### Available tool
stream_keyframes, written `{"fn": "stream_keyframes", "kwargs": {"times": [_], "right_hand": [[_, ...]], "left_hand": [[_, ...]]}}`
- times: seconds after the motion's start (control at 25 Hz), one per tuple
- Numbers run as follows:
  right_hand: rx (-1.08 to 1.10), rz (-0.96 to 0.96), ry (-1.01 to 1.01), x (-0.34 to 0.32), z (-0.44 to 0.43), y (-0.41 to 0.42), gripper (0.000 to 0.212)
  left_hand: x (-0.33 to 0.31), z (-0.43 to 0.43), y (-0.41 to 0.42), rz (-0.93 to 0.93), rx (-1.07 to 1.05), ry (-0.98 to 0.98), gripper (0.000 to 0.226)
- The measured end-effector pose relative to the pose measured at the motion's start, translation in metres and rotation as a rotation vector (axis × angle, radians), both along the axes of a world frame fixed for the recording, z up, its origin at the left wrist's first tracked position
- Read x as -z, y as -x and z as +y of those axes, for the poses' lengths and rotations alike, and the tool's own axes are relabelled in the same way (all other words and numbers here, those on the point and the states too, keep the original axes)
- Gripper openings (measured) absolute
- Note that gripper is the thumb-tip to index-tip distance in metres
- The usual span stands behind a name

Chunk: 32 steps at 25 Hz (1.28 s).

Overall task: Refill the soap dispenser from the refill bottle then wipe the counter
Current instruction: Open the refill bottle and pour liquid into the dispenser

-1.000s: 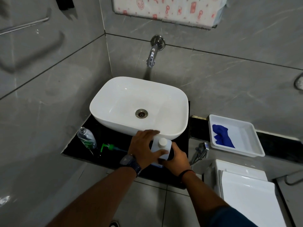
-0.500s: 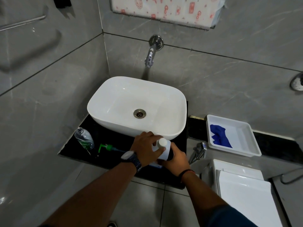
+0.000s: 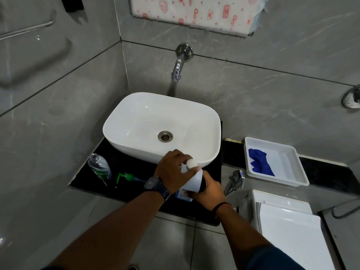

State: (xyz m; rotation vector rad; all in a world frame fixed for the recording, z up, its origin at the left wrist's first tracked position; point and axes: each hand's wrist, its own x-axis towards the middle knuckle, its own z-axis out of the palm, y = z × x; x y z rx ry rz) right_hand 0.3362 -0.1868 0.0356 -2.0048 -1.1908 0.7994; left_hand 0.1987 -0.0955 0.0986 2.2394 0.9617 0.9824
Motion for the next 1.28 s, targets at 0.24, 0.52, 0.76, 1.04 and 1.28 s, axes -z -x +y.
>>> {"fn": "stream_keyframes", "kwargs": {"times": [0.24,0.52,0.76,1.04,1.28], "right_hand": [[-0.014,0.021,-0.042,-0.001,-0.003,-0.004,0.071],[0.012,0.059,-0.058,0.005,-0.005,-0.006,0.073],[0.011,0.072,-0.082,0.006,-0.007,-0.005,0.073],[0.002,0.071,-0.084,0.007,-0.005,-0.006,0.073],[0.009,0.09,-0.083,0.009,-0.002,-0.003,0.072]], "left_hand": [[0.035,0.016,0.038,0.079,-0.137,0.051,0.032],[0.101,-0.002,0.051,0.368,0.045,0.291,0.02],[0.125,-0.004,0.046,0.439,0.09,0.248,0.014],[0.12,0.0,0.063,0.225,0.021,0.371,0.071],[0.101,0.034,0.134,-0.092,-0.759,0.118,0.077]]}}
